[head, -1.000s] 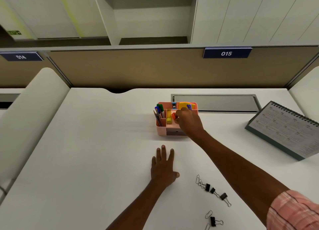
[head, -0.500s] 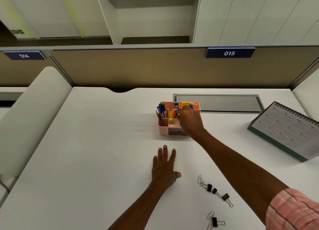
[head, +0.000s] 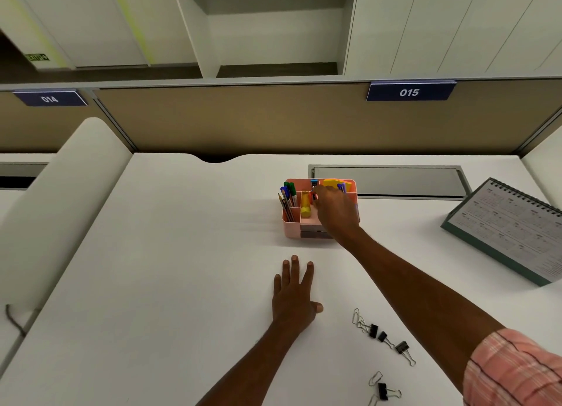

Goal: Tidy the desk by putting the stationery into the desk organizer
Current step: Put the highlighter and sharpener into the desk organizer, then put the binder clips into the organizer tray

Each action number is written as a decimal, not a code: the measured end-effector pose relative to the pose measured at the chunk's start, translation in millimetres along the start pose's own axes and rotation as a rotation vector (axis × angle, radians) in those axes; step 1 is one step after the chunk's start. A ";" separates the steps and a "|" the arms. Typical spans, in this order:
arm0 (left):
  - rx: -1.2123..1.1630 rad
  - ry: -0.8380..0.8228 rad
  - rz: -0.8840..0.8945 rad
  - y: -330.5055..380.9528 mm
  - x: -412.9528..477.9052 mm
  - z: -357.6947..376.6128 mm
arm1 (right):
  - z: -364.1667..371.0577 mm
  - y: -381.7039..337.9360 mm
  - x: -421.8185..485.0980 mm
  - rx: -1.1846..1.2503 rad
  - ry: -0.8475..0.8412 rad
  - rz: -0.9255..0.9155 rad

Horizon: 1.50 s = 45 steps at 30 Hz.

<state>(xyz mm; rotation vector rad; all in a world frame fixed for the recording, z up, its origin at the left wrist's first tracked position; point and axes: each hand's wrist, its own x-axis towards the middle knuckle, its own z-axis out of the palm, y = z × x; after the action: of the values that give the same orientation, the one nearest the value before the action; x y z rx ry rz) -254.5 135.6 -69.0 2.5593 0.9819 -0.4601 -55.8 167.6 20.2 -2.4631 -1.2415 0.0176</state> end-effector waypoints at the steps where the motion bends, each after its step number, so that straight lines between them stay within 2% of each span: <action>1: 0.002 -0.001 0.000 -0.1 -0.2 -0.2 | 0.4 -0.4 0.1 0.004 0.005 0.004; 9: 0.005 0.009 0.005 -2.0 -0.4 -0.5 | -4.4 3.9 -5.3 0.077 0.032 0.003; 13: 0.028 -0.007 -0.003 -1.1 2.0 -3.8 | -12.9 12.7 -24.1 0.197 0.077 0.083; 17: 0.038 -0.032 -0.033 3.9 8.9 -14.0 | -14.2 30.0 -73.5 0.314 0.078 0.129; 24: 0.013 0.101 -0.050 19.0 28.8 -42.0 | -8.9 59.0 -181.3 0.393 0.010 0.252; 31: -0.001 0.114 -0.051 35.3 39.0 -55.5 | -15.2 82.7 -265.7 0.433 -0.048 0.405; 45: -0.001 0.162 -0.098 51.0 32.3 -62.4 | -36.3 122.6 -328.2 0.457 -0.003 0.539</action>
<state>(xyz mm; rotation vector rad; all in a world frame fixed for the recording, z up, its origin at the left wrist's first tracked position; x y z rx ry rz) -186.1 146.1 -16.7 2.5885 1.1681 -0.2813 -154.6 -165.3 -39.4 -2.2976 -0.4662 0.4005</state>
